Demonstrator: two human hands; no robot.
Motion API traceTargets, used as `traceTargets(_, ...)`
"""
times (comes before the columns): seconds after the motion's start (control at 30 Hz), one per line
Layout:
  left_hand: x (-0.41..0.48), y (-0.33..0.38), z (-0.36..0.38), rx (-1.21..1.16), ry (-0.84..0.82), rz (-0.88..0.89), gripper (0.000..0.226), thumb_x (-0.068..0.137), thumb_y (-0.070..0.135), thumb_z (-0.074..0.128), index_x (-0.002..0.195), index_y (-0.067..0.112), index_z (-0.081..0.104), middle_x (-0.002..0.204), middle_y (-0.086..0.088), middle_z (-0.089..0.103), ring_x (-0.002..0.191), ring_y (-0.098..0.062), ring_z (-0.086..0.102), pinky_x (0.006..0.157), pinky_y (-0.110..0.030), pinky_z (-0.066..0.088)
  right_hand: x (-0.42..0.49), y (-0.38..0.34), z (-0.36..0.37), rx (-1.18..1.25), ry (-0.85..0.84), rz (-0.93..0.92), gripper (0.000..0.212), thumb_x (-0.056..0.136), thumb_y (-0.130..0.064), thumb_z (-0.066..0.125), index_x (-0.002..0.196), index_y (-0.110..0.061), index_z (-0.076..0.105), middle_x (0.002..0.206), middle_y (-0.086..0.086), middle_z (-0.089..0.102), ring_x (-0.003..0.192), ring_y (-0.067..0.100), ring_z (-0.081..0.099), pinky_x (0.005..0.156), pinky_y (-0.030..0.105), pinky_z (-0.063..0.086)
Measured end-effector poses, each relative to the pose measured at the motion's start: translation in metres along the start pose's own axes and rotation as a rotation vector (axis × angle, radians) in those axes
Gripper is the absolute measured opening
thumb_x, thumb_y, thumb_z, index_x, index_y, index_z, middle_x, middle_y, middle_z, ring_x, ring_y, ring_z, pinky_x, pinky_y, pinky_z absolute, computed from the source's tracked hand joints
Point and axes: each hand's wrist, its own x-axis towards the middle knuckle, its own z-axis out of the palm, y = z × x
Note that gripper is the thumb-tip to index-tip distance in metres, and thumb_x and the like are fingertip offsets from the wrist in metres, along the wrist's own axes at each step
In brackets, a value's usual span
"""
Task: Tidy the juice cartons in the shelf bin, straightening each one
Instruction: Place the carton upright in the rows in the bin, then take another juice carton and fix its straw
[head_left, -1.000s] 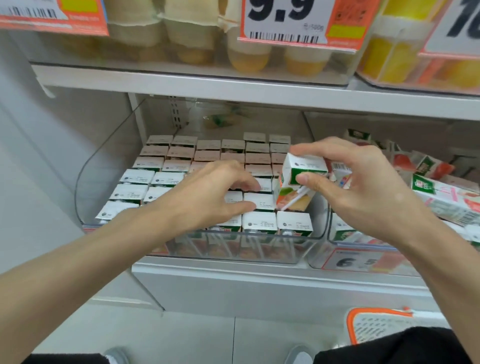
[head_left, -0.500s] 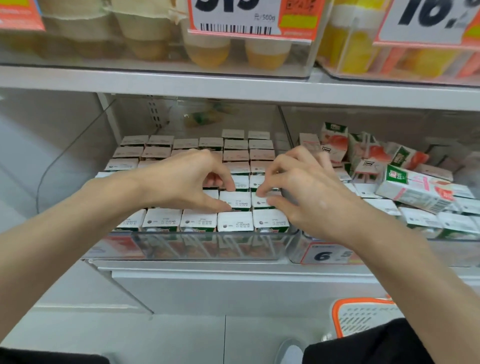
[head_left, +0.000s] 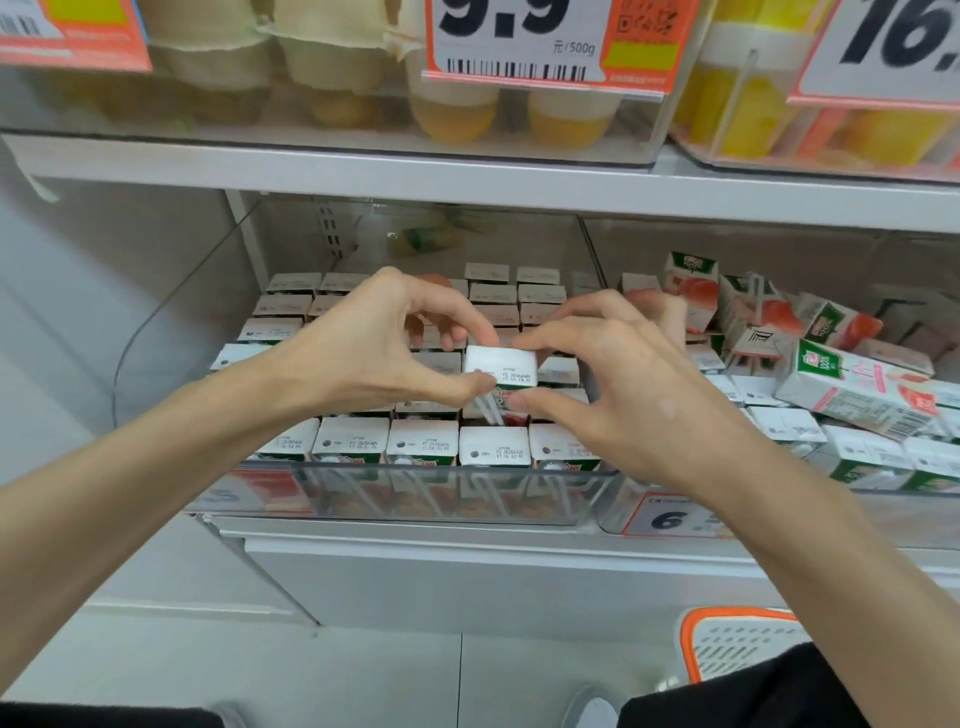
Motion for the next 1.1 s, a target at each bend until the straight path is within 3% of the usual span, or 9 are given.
traceTargets(0.13, -0.019, 0.002, 0.003, -0.012, 0.018, -0.004, 0.065, 0.071, 0.051, 0.088, 0.131, 0.034, 0.068, 0.119, 0.023, 0.073, 0.113, -0.003, 0.067, 0.095, -0.032, 0.056, -0.002, -0.004, -0.001, 0.254, 0.127, -0.029, 0.039, 0.091, -0.051, 0.071, 0.128, -0.041, 0.068, 0.115, -0.034, 0.061, 0.121, -0.01, 0.047, 0.116, 0.042, 0.032)
traceTargets(0.2, -0.028, 0.0, 0.007, -0.031, 0.035, -0.003, 0.065, 0.077, 0.044, 0.087, 0.137, 0.033, 0.063, 0.124, 0.023, 0.072, 0.116, -0.002, 0.067, 0.098, -0.033, 0.057, -0.001, -0.01, 0.0, 0.42, 0.173, -0.057, 0.036, 0.094, -0.039, 0.075, 0.129, -0.032, 0.07, 0.119, -0.024, 0.07, 0.121, -0.001, 0.06, 0.108, 0.034, 0.047)
traceTargets(0.3, -0.042, -0.005, 0.009, -0.14, 0.118, -0.012, 0.062, 0.08, 0.033, 0.085, 0.139, 0.032, 0.063, 0.125, 0.021, 0.074, 0.116, -0.002, 0.071, 0.102, -0.028, 0.056, 0.001, -0.024, 0.005, 0.596, 0.22, -0.069, 0.036, 0.093, -0.025, 0.081, 0.128, -0.022, 0.071, 0.113, -0.013, 0.076, 0.11, 0.008, 0.07, 0.098, 0.03, 0.055)
traceTargets(0.4, -0.058, -0.007, 0.005, -0.228, 0.184, -0.048, 0.059, 0.078, 0.028, 0.085, 0.134, 0.03, 0.067, 0.124, 0.02, 0.075, 0.115, -0.003, 0.072, 0.102, -0.024, 0.056, 0.004, -0.037, 0.013, 0.767, 0.213, -0.031, 0.043, 0.088, -0.025, 0.083, 0.129, -0.019, 0.07, 0.112, -0.008, 0.076, 0.108, 0.012, 0.072, 0.094, 0.033, 0.058)
traceTargets(0.53, -0.077, -0.017, -0.003, -0.343, 0.23, -0.139, 0.054, 0.074, 0.025, 0.085, 0.126, 0.024, 0.073, 0.118, 0.009, 0.079, 0.109, -0.014, 0.077, 0.102, -0.035, 0.059, 0.011, -0.052, 0.02, 0.919, 0.141, 0.089, 0.041, 0.079, -0.025, 0.089, 0.116, -0.018, 0.073, 0.102, -0.002, 0.079, 0.095, 0.01, 0.076, 0.087, 0.027, 0.062)
traceTargets(0.63, -0.088, -0.021, -0.007, -0.432, 0.233, -0.184, 0.053, 0.076, 0.022, 0.083, 0.128, 0.025, 0.071, 0.117, 0.002, 0.08, 0.105, -0.021, 0.078, 0.096, -0.033, 0.062, 0.016, -0.06, 0.026, 0.965, 0.109, 0.191, 0.037, 0.075, -0.03, 0.089, 0.107, -0.018, 0.076, 0.096, -0.005, 0.081, 0.089, 0.009, 0.078, 0.084, 0.025, 0.063)
traceTargets(0.73, -0.096, -0.018, -0.009, -0.47, 0.218, -0.189, 0.044, 0.086, 0.02, 0.072, 0.129, 0.03, 0.068, 0.117, 0.011, 0.08, 0.105, -0.014, 0.078, 0.09, -0.023, 0.061, 0.018, -0.067, 0.032, 1.037, 0.098, 0.305, 0.029, 0.077, -0.028, 0.089, 0.102, -0.017, 0.078, 0.093, -0.005, 0.082, 0.086, 0.009, 0.079, 0.081, 0.024, 0.064)
traceTargets(0.87, -0.101, -0.015, -0.011, -0.48, 0.175, -0.182, 0.038, 0.105, 0.018, 0.048, 0.139, 0.025, 0.063, 0.128, 0.015, 0.075, 0.115, -0.011, 0.074, 0.093, -0.017, 0.056, 0.021, -0.07, 0.035, 1.099, 0.087, 0.402, 0.022, 0.079, -0.029, 0.088, 0.094, -0.015, 0.08, 0.09, -0.002, 0.083, 0.085, 0.013, 0.08, 0.081, 0.026, 0.064)
traceTargets(1.1, -0.1, -0.013, -0.01, -0.499, 0.161, -0.22, 0.038, 0.111, 0.016, 0.042, 0.138, 0.033, 0.063, 0.126, 0.012, 0.077, 0.117, -0.011, 0.073, 0.095, -0.019, 0.056, 0.016, -0.078, 0.039, 1.216, 0.064, 0.461, 0.021, 0.084, -0.022, 0.085, 0.091, -0.003, 0.079, 0.086, 0.002, 0.083, 0.076, 0.012, 0.079, 0.068, 0.018, 0.06)
